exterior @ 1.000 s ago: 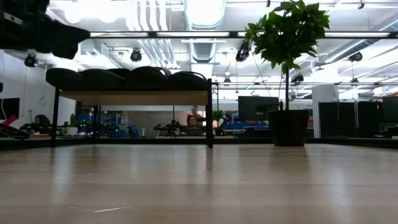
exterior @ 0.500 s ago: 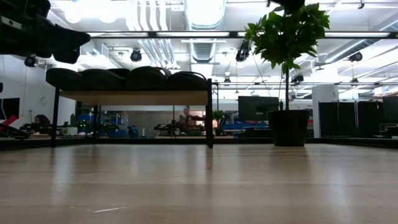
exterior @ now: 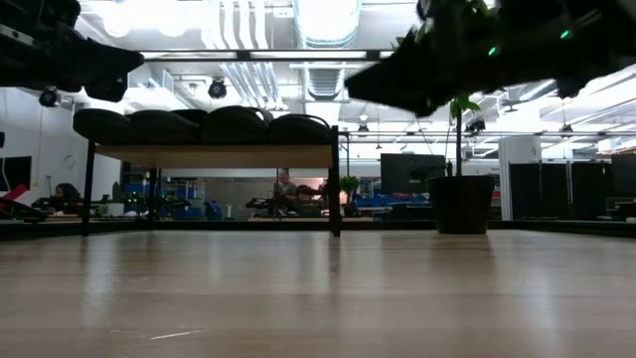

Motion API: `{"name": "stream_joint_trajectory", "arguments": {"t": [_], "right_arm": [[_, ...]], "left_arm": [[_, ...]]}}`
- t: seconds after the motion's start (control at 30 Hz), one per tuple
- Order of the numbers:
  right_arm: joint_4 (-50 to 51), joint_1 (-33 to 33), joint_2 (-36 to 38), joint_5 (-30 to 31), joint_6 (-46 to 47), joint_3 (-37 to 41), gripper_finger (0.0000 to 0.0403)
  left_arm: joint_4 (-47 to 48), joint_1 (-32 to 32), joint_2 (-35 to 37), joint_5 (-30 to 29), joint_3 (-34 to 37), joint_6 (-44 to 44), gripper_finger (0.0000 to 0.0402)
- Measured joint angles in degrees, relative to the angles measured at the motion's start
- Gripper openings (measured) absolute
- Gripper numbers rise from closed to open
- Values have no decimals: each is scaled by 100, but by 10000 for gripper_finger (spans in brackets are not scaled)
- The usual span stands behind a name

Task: Pick and place slides into the shelf
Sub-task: Return to Home Position

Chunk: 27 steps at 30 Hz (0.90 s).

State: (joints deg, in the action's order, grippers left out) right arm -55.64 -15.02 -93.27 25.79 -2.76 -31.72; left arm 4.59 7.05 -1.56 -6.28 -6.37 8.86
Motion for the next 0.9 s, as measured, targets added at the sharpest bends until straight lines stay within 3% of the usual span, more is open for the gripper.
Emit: {"name": "stream_joint_trajectory", "arguments": {"t": [0.2, 0.37, 0.53, 0.67, 0.8, 0.9], "right_arm": [[-54, 308, 451, 96, -488, 569, 23], [-74, 321, 1607, 94, -519, 1524, 9], [-78, 834, 2467, -872, -240, 2212, 8], [-73, 1147, 3104, -848, -312, 2594, 8], [-87, 1010, 4066, -615, -506, 3087, 8], [718, 806, 4871, -462, -594, 3106, 8]], "left_arm": [[54, 0, 0, 0, -2, 0, 0], [75, 0, -4, -5, -2, -2, 0], [77, -2, -4, -19, -2, -2, 0], [73, -2, -4, -53, -2, 2, 0], [73, -2, -4, -155, -2, -2, 0], [58, -2, 0, -155, -2, 23, 0]]}}
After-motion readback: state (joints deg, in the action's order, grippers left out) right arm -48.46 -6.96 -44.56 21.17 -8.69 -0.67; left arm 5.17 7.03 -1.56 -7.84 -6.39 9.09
